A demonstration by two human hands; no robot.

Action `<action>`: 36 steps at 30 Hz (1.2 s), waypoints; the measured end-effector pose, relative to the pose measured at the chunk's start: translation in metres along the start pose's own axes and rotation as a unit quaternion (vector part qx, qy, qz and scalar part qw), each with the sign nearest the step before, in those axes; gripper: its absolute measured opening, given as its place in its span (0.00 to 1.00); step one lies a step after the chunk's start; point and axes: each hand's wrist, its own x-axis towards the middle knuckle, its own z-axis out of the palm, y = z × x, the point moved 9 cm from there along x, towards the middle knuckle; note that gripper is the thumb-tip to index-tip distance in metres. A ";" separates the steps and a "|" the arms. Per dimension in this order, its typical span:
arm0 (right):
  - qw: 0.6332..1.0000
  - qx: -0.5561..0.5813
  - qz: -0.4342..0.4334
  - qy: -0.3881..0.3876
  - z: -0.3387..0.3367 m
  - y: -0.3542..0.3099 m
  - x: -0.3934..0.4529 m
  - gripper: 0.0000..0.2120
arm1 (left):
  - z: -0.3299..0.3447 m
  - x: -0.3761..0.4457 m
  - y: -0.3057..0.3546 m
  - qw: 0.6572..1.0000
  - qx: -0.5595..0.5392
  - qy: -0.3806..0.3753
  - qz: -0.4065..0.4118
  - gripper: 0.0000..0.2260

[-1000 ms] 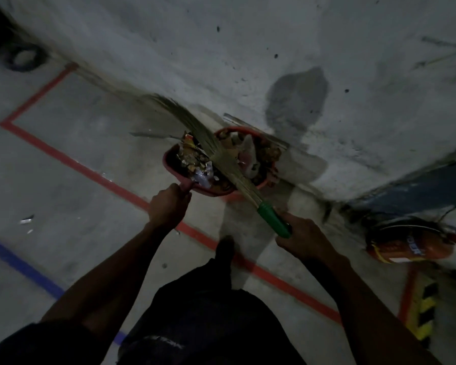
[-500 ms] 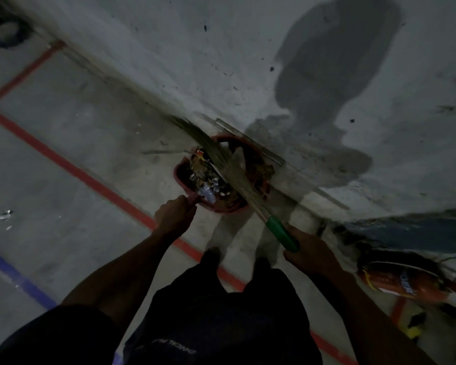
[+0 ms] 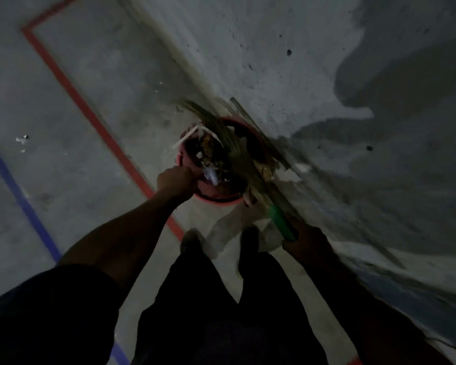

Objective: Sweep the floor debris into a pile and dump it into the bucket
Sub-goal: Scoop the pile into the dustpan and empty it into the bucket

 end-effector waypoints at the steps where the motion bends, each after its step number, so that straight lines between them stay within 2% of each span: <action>1: 1.000 -0.003 -0.007 -0.004 -0.007 0.002 0.002 0.35 | -0.002 0.002 0.009 1.000 0.010 -0.001 0.003 0.11; 5: 1.000 -0.009 -0.019 -0.009 -0.018 0.014 0.005 0.32 | -0.007 0.010 0.035 0.999 0.021 -0.040 -0.002 0.12; 10: 1.000 0.004 0.000 -0.013 -0.026 0.032 0.012 0.36 | -0.016 0.010 0.041 0.998 0.008 -0.055 -0.029 0.10; 15: 1.000 0.006 -0.029 0.003 -0.028 0.023 0.013 0.37 | -0.030 0.010 0.039 0.998 0.019 -0.036 -0.042 0.10; 19: 0.998 -0.013 -0.038 -0.038 -0.017 0.019 0.018 0.35 | -0.046 0.013 0.036 0.998 0.038 -0.014 -0.040 0.13; 22: 0.997 -0.022 -0.029 -0.062 -0.010 0.021 0.018 0.36 | -0.050 0.016 0.037 0.998 0.058 -0.008 -0.037 0.12; 25: 0.997 -0.026 -0.036 -0.061 -0.001 0.025 0.023 0.36 | -0.041 0.018 0.041 0.997 0.050 -0.023 -0.046 0.10; 29: 0.993 -0.071 -0.078 -0.045 0.003 0.018 0.041 0.29 | -0.017 0.022 0.055 0.998 0.044 -0.024 -0.040 0.12; 33: 0.996 -0.047 -0.045 -0.061 0.015 0.014 0.070 0.30 | 0.013 0.040 0.066 0.998 0.017 -0.048 -0.028 0.16; 34: 0.995 -0.059 -0.045 -0.060 0.018 0.011 0.080 0.32 | 0.021 0.045 0.067 0.997 0.017 -0.069 -0.025 0.16; 36: 0.994 -0.075 -0.024 -0.073 0.026 0.010 0.097 0.31 | 0.026 0.050 0.070 0.997 0.033 -0.065 -0.016 0.15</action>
